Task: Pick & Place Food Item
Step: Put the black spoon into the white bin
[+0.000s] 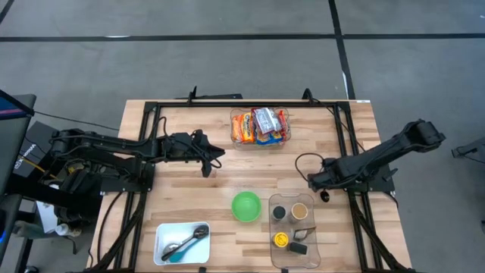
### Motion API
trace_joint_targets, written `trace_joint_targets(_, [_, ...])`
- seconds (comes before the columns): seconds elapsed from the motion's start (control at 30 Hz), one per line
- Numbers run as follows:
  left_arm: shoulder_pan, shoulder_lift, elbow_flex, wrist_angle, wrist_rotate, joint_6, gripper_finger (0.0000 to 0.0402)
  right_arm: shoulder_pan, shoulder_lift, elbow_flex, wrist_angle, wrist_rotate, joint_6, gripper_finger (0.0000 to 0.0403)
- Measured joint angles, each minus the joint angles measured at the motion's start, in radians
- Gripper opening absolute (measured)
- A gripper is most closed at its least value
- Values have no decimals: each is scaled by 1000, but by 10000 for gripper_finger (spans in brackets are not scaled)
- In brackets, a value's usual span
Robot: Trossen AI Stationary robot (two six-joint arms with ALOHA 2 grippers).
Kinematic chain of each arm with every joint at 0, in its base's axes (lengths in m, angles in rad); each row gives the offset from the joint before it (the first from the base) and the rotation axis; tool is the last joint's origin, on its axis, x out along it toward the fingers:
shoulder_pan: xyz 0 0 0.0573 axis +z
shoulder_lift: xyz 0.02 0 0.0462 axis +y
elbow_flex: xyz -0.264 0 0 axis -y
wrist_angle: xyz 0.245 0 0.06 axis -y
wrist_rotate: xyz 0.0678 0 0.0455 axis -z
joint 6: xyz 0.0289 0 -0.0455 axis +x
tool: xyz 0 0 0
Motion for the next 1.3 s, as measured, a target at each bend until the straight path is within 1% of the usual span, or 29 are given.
trace_joint_targets(0.13, [0, 0, 0, 16, 0, 0, 34, 2, 33, 4, 8, -14, -6, 112])
trace_joint_targets(0.43, [0, 0, 0, 18, 0, 0, 34, 1, 28, 1, 36, -22, -2, 109])
trace_joint_targets(0.93, [0, 0, 0, 18, 0, 0, 34, 1, 28, 1, 62, -24, -2, 70])
trace_joint_targets(1.3, [0, 0, 0, 18, 0, 0, 34, 1, 28, 0, 69, -24, -9, 66])
